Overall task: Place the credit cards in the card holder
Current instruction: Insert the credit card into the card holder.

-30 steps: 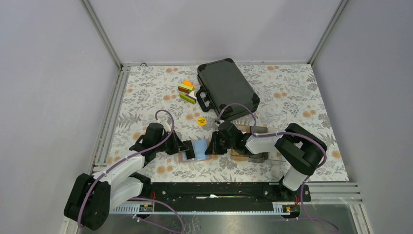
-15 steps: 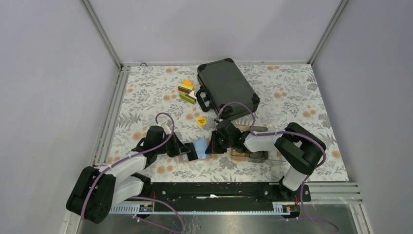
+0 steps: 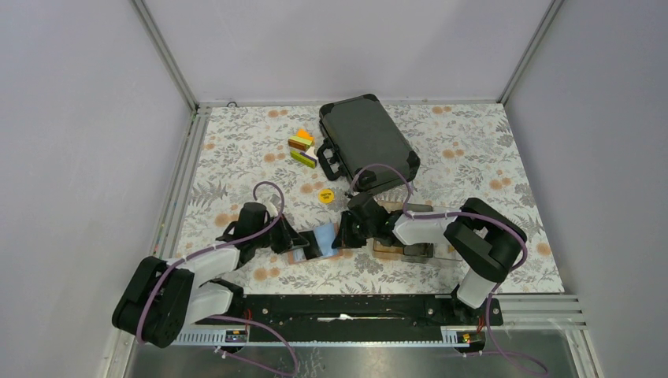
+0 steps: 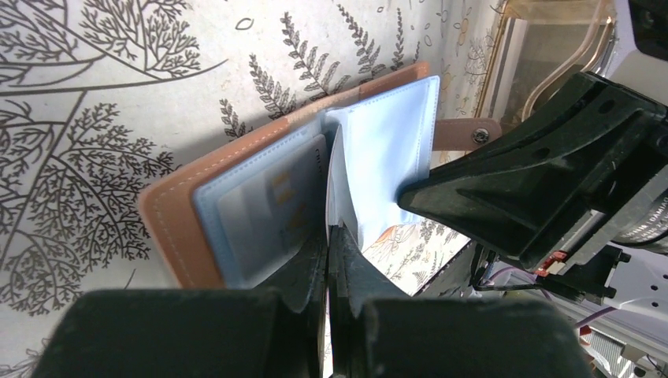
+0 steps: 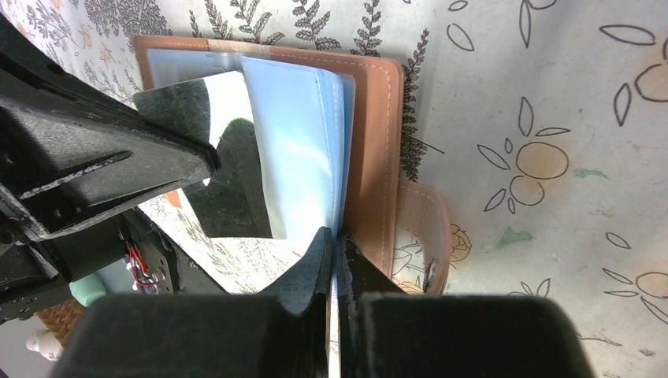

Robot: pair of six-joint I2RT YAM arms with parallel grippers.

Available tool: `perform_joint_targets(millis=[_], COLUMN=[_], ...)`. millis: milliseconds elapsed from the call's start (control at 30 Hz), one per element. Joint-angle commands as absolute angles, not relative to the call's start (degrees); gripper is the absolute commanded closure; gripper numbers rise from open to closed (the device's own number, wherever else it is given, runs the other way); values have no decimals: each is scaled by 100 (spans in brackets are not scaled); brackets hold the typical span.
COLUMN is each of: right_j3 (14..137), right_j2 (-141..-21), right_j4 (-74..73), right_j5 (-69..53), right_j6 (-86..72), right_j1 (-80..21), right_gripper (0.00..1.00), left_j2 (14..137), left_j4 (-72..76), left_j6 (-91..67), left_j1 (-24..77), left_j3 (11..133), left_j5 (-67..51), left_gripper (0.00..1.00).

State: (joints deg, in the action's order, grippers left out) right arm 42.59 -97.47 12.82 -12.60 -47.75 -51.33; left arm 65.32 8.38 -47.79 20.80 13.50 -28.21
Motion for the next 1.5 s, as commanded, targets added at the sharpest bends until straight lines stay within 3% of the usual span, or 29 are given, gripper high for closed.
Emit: perform_joint_targets(millis=[0,633,733,800,1000,1167,1467], right_j3=[4479,4667,4694,4703,4652,4642,4680], right_j2=[-9877,-10006,-10011,-9992,-9907,-9905,-9962], right_j4=[1118,980,923,870,835,852,904], right_j5=[-975,-955,-912,-861,-763,-791,-850], right_j6=[-4670,-4652,-4642,-4638,-4633,-4642,-4652], right_j1=[-5227,-5324,-5326,-5324,-5326,-5326,-5326], right_gripper=[100,100,100,99,88,80,78], left_j2=[6863,7588,7400,7191,6819,6575,6674], left_j4=[894,1372,667,228,-543,-818,-614], left_j6=[-4544,-4495,-4177,-3983,-3807,-3792,-3957], left_j1=[2057,2065,2065,2065,2074,2113,2271], left_j3=[1397,1601,1825,1955,2182,2198,2126], left_j5=[-2685,-3071,-2741,-2490,-2052,-1874,-2014], left_gripper=[100,100,92,82,57,51,51])
